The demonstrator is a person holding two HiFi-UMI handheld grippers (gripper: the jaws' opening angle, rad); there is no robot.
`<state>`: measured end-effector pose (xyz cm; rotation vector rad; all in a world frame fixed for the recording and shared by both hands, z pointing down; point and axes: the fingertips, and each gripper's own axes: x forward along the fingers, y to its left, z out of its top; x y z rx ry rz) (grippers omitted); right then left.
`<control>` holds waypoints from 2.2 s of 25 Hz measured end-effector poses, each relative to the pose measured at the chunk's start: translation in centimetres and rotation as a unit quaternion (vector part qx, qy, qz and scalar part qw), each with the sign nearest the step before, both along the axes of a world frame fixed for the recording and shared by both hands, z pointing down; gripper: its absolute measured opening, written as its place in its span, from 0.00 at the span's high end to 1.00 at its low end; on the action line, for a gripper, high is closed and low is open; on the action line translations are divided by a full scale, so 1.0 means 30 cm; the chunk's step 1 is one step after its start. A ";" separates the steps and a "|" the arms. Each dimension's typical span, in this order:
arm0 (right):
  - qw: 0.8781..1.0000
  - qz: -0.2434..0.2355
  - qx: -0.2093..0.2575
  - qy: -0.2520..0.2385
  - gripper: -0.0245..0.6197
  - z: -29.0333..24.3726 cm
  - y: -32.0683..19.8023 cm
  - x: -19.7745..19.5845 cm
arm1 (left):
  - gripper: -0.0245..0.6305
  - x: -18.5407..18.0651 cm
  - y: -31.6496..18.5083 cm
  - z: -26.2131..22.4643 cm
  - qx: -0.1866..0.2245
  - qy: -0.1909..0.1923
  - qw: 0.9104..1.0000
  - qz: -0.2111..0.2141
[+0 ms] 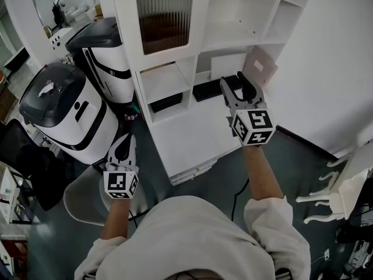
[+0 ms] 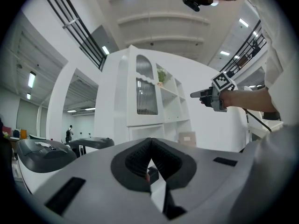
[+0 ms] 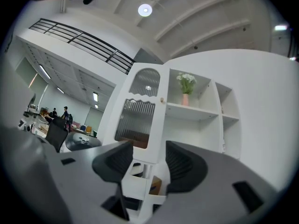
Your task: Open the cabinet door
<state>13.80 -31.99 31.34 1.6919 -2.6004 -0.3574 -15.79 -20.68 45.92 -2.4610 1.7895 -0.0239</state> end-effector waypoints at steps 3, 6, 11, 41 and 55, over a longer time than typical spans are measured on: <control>1.000 0.001 0.006 0.003 0.62 -0.035 -0.023 0.005 | 0.96 -0.001 0.006 0.003 -0.001 0.001 1.000 -0.004; 1.000 0.002 0.012 0.006 0.62 -0.071 -0.046 0.004 | 0.96 -0.009 0.010 0.001 0.000 0.002 1.000 -0.008; 1.000 0.000 0.021 0.010 0.62 -0.121 -0.089 -0.003 | 0.96 -0.024 0.017 0.001 -0.001 0.001 1.000 -0.017; 0.996 -0.013 0.075 0.037 0.65 -0.514 -0.443 -0.156 | 0.96 -0.173 0.095 0.024 -0.007 0.012 0.995 -0.097; 0.996 -0.011 0.080 0.041 0.67 -0.637 -0.609 -0.212 | 0.96 -0.263 0.121 0.068 -0.022 0.021 0.990 -0.136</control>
